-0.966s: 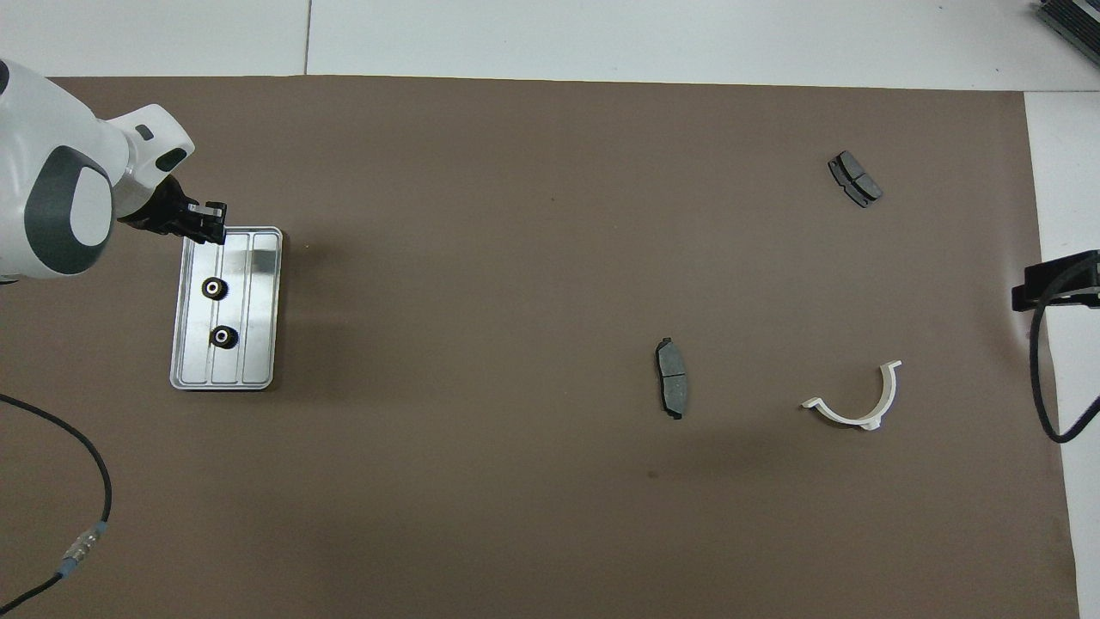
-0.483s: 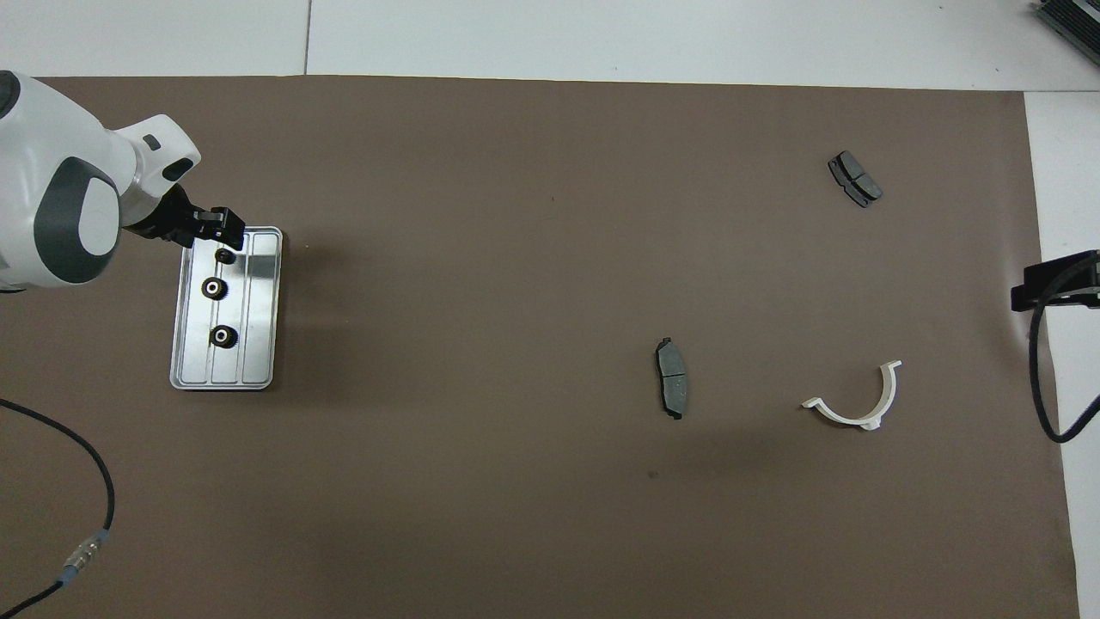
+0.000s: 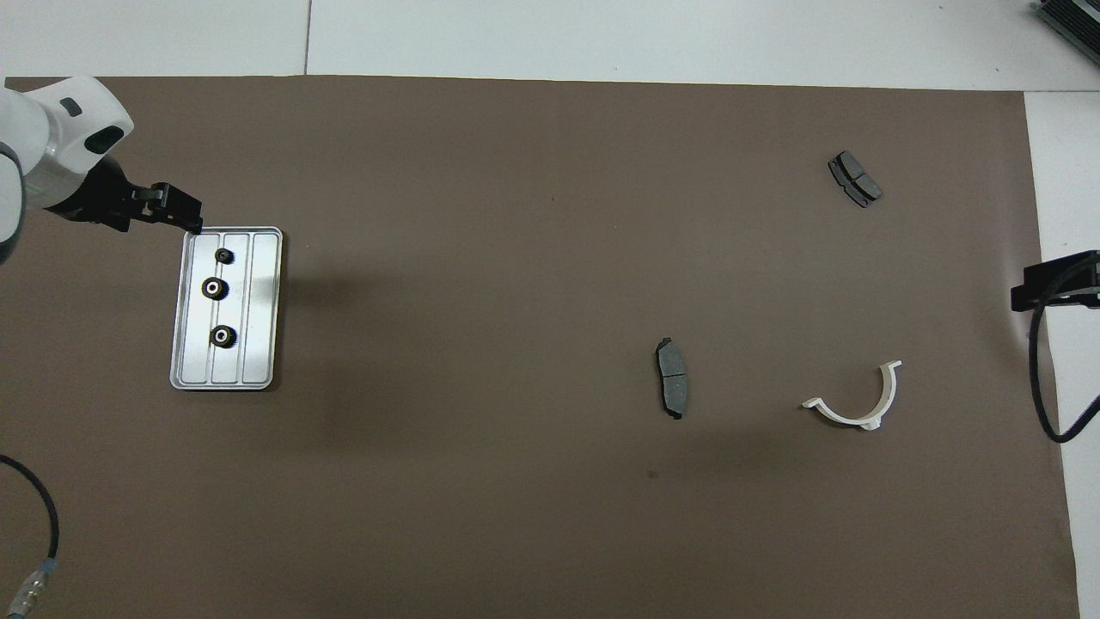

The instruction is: Pick bearing gear from pile to tray

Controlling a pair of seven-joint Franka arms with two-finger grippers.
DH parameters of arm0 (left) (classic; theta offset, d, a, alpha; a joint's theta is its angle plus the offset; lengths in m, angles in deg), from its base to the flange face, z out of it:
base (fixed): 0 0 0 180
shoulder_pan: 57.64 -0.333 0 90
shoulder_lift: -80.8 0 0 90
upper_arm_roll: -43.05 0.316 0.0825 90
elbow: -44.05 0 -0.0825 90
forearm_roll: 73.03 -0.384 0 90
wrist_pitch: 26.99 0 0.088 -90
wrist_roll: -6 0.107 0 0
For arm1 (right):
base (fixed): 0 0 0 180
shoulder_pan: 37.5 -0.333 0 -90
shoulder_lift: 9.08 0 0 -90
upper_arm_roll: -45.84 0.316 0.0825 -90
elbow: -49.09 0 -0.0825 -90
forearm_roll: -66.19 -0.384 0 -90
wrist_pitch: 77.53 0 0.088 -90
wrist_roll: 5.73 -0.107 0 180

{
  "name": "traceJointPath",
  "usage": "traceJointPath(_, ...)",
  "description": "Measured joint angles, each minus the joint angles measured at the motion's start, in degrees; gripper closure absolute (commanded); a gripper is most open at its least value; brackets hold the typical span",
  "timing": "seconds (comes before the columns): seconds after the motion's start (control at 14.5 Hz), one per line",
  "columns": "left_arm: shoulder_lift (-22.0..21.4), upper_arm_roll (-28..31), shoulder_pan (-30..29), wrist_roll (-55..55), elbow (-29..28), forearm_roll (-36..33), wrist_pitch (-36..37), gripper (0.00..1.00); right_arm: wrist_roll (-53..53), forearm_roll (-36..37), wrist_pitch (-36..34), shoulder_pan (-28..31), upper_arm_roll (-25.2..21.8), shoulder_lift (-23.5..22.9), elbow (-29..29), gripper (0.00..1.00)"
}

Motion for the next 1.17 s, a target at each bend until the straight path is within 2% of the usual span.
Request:
traceJointPath(0.21,-2.9,0.02,0.0,-0.37,3.54,0.0,8.28,0.0,0.0,0.0,0.0,0.0,0.0,0.0,0.0,0.0)
traceJointPath(0.55,-12.95,0.08,0.0,-0.9,3.51,0.0,15.41,0.0,0.0,0.0,0.0,0.0,0.0,0.0,0.0,0.0)
traceJointPath(0.76,-16.05,0.08,0.0,-0.94,-0.33,0.0,15.66,0.0,0.0,0.0,0.0,0.0,0.0,0.0,0.0,0.0)
traceJointPath(1.17,-16.37,0.09,0.0,-0.94,-3.62,0.0,8.32,0.0,0.0,0.0,0.0,0.0,0.0,0.0,0.0,0.0)
